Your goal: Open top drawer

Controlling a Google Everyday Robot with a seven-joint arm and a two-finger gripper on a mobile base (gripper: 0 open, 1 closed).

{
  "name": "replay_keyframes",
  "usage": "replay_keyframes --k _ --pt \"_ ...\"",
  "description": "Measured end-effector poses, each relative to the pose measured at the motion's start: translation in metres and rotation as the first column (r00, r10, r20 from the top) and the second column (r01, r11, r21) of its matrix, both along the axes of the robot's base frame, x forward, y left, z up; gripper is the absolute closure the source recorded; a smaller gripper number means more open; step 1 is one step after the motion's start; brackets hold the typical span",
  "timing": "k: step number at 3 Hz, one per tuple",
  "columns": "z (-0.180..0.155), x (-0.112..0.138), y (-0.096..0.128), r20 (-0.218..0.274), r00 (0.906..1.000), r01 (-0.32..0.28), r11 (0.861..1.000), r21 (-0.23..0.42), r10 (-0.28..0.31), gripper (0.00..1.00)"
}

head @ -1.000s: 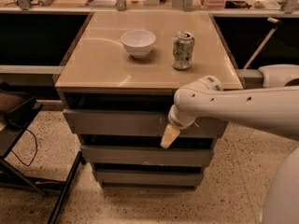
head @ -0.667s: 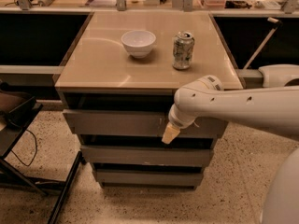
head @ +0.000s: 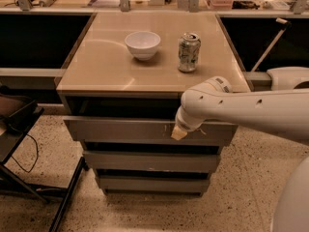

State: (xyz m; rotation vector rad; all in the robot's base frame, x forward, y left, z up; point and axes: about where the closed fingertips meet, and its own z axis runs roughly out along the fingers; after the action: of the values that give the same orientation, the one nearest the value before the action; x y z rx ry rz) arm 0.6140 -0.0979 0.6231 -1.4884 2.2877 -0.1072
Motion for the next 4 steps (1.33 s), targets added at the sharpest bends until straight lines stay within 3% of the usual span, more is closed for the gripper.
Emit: replay_keyframes --k 1,2,4 --pt "0.0090 0.0005 -0.0039 0.000 1.0000 0.000 1.000 0.000 0.000 0.88" --pt "0.0098 0.0002 -0.0061 0.000 1.0000 0.000 1.000 0.000 0.000 1.00" --pt "0.0123 0.0010 -0.0032 0.012 0.9998 -0.018 1.000 0.002 0.018 1.00"
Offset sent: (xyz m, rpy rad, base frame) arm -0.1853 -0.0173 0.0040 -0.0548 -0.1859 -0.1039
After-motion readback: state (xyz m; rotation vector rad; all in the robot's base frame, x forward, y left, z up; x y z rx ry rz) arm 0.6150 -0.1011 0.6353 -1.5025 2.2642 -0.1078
